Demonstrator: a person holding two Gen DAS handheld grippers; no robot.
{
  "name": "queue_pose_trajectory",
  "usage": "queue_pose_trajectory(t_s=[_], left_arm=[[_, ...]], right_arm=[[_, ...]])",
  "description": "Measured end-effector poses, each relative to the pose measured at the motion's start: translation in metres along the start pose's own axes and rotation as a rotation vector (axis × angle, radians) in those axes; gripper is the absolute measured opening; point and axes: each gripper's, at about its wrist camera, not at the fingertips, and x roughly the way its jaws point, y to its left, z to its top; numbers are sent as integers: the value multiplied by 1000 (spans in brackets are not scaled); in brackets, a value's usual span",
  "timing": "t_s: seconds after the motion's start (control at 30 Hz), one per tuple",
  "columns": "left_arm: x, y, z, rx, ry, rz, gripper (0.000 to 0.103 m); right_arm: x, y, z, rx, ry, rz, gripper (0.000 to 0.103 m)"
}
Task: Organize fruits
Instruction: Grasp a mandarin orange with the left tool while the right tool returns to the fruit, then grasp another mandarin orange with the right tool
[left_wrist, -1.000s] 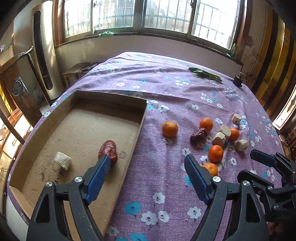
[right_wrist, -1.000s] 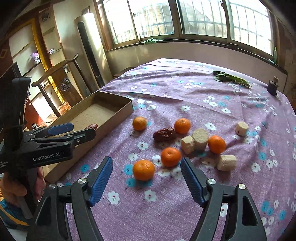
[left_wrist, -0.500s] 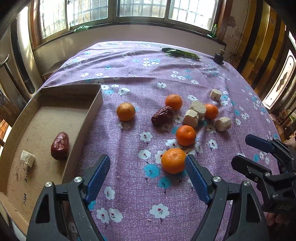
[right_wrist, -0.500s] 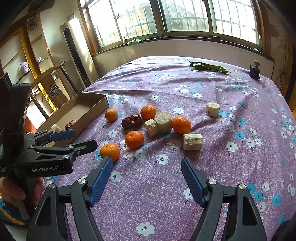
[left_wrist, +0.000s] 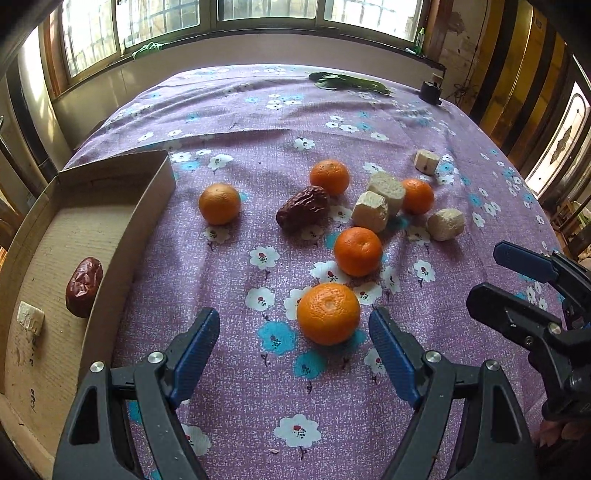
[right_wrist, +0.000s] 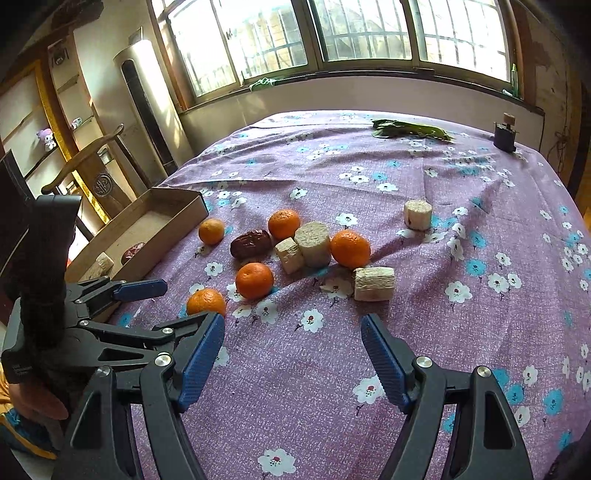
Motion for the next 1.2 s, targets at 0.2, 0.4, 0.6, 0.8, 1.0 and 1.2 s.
queue_pose_trajectory(t_s=[0.2, 0.4, 0.6, 0.8, 1.0, 1.2], left_arm=[[4, 1, 0, -5, 2, 2, 82], [9, 2, 1, 1, -10, -14, 81], [11, -3, 1, 29, -11, -54, 36], [7, 6, 1, 9, -9, -49, 33], [-1, 23, 3, -23, -27, -12, 33], [-5, 32, 6, -33, -36, 14, 33]], right_arm=[[6, 2, 1, -6, 7, -1, 81], [13, 0, 1, -6, 13, -8, 81], [23, 8, 4, -35, 30, 1, 77], [35, 17, 12, -67, 40, 12, 64], [52, 27, 16, -96, 72, 28, 57], [69, 36, 24, -122, 89, 25, 57]])
